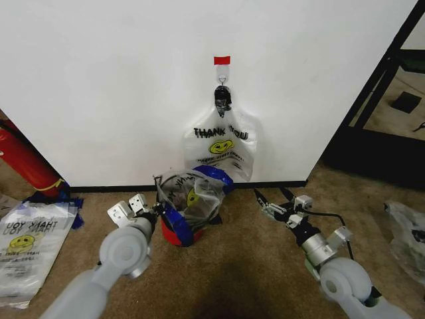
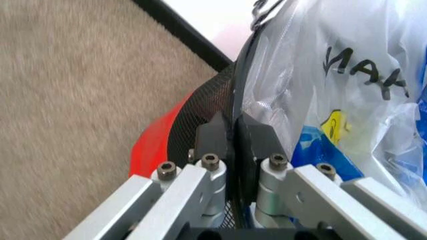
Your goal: Pick up the garbage bag from the wall and place it over the trash bin.
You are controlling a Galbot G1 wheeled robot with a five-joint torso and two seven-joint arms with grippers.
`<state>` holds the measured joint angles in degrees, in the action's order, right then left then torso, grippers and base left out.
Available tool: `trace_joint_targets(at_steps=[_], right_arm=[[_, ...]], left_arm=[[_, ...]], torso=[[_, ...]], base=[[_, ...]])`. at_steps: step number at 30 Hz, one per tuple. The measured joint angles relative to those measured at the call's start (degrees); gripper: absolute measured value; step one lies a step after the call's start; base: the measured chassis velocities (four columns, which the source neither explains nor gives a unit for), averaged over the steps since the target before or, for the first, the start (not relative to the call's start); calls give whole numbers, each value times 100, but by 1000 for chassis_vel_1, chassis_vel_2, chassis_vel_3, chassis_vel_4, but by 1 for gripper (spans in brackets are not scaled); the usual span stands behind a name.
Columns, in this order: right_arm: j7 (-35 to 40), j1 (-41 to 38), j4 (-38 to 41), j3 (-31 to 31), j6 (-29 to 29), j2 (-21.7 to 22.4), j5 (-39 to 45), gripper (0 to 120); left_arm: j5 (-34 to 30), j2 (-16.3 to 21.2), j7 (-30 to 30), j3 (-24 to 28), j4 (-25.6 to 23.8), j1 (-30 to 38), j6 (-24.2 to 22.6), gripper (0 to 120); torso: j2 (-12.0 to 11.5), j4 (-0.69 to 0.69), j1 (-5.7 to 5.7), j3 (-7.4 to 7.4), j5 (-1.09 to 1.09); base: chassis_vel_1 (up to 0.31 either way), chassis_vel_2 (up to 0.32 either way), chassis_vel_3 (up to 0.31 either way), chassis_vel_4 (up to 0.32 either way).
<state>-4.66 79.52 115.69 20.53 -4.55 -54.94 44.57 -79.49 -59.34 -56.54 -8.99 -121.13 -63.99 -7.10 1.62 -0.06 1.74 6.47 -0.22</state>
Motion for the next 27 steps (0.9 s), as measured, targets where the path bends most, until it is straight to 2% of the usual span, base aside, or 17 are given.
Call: trace_joint_targets(at_steps=[3,5,9,14,20,27], right_arm=[[20,38,25,9,10,-16,-19,100],[23,48,26,9,10,-18,-23,100],[43,89,54,-14,10,-37,-74,100],[103,115,95,-64,10,-37,-116,100],[210,133,138,-112,36,-28,-119,100],[221,179,168,-112,44,-33,-159,100]], left_arm=[[70,-319,-30,-138,-150,-282,202,0],[133,-399,-24,-154,-168,-369,257,0],[790,-727,274,-137,-115,-829,745,0],[1394,-975,464,-82,7,-1030,1124,0],[1637,-1196,360,-5,31,-1138,1241,0],[1619,-1227,249,83,-44,-1311,1205,0]], torso=[[0,1,0,0,0],[0,1,0,-1,1],[0,3,0,0,0],[0,2,0,0,0],[-1,1,0,-1,0],[-1,2,0,-1,1]], base=[[0,0,0,0],[0,0,0,0],[0,0,0,0],[0,0,0,0],[0,0,0,0],[0,0,0,0]])
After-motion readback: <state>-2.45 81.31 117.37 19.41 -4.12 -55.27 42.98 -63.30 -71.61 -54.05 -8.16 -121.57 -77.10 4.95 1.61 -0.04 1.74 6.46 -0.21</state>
